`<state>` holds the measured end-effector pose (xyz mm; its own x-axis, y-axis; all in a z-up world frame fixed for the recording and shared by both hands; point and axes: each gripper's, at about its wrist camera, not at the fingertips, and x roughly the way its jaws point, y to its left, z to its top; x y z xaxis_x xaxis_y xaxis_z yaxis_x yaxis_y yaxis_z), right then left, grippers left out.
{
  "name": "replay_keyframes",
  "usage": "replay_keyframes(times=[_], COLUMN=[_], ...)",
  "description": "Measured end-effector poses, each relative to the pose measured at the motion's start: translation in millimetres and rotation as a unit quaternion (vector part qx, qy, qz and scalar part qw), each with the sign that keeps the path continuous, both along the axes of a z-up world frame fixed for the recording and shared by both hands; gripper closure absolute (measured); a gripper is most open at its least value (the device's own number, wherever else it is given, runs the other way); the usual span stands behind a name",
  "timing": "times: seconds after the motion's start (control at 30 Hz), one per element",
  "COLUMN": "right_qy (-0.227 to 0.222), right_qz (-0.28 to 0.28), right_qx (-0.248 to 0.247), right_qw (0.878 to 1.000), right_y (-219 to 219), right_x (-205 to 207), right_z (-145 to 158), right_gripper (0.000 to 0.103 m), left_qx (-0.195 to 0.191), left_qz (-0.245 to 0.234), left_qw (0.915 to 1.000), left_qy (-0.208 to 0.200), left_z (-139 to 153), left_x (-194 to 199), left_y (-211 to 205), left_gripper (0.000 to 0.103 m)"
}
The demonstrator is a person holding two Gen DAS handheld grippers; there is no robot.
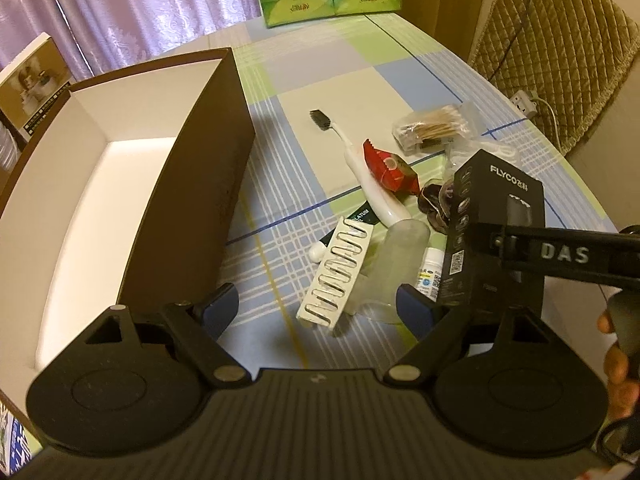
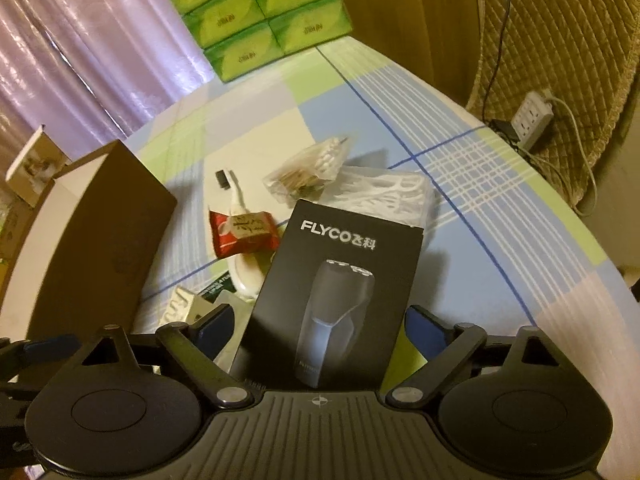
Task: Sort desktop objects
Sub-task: 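Grasp the black FLYCO box with the right tool while the left tool grasps the white comb strip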
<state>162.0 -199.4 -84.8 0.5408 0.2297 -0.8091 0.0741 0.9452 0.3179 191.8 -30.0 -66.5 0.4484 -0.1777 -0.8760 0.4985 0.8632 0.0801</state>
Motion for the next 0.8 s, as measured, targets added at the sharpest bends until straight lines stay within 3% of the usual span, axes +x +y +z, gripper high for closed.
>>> replay_keyframes(times=[0.2,0.5,0.57,0.7,0.8], right_qy=[0.001,0.041,0.049,0.052,0.054], right_qz=[0.026,0.070,0.073,0.080,0.080], right_qx=[-0.039,-0.070,-0.076,-0.097,-0.103], right_qw=[0.999,0.994,0.993,0.991,0.990], right_y=[3,-21,-30,-42,-50], right_x=[1,-14,-20,-28,-31], right_z=[-1,-3,-4,-2,-2], right_gripper=[0.018,0.019,0.019,0.021,0.021], left_qx=[0.001,0.010,0.014,0.021,0.021], left_qz=[-0.008,-0.026,-0.027,-0.028,-0.036], left_qw=[1.0000,0.9994,0.9992,0.9989,0.9986], left_qy=[0.006,0.020,0.025,0.033,0.033], left_z=[-5,-19,-24,-33,-38], left_x=[7,18,21,28,30], left_y=[2,-7,-9,-13,-19], left_gripper=[0.019,0.023,0.033,0.040,0.051])
